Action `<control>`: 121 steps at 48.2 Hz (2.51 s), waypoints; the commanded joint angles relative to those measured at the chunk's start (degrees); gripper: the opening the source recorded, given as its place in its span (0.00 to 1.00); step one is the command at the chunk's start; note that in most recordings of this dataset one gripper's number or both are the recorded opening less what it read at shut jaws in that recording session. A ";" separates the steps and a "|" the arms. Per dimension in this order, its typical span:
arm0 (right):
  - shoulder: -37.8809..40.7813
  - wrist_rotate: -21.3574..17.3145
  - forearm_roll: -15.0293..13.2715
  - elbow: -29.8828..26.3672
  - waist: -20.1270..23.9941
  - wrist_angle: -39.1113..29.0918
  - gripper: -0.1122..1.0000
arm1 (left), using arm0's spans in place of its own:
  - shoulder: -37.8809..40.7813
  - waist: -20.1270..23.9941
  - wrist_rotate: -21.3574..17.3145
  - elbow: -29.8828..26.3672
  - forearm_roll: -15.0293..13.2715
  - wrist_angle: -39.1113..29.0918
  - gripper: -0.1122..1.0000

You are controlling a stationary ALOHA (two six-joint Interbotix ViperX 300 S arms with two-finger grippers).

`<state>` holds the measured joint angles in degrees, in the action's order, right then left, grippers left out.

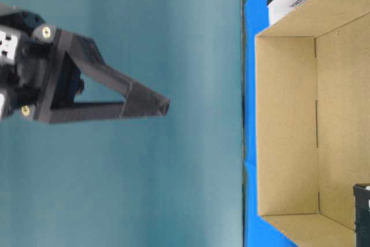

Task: Pick the box from inside the cardboard box.
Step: 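Move the right gripper over the cardboard box toward the servo box, then lower the open right gripper around the black servo box in the corner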

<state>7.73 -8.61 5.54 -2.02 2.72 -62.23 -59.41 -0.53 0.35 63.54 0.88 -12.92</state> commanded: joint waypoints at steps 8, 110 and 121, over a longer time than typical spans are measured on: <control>3.16 0.09 0.00 -2.20 0.35 -1.14 0.09 | -2.37 0.09 0.09 -1.85 0.09 -5.54 0.04; 23.47 -1.76 10.90 -11.51 -0.35 9.93 0.99 | -3.43 -0.88 2.90 -2.11 0.09 -6.06 0.04; 24.08 -1.85 10.90 -11.51 -0.26 9.93 0.99 | -3.43 -0.88 2.90 -2.11 0.09 -6.06 0.04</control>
<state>31.46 -10.28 16.17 -13.27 2.29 -52.47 -63.11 -1.32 3.25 63.02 0.79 -19.51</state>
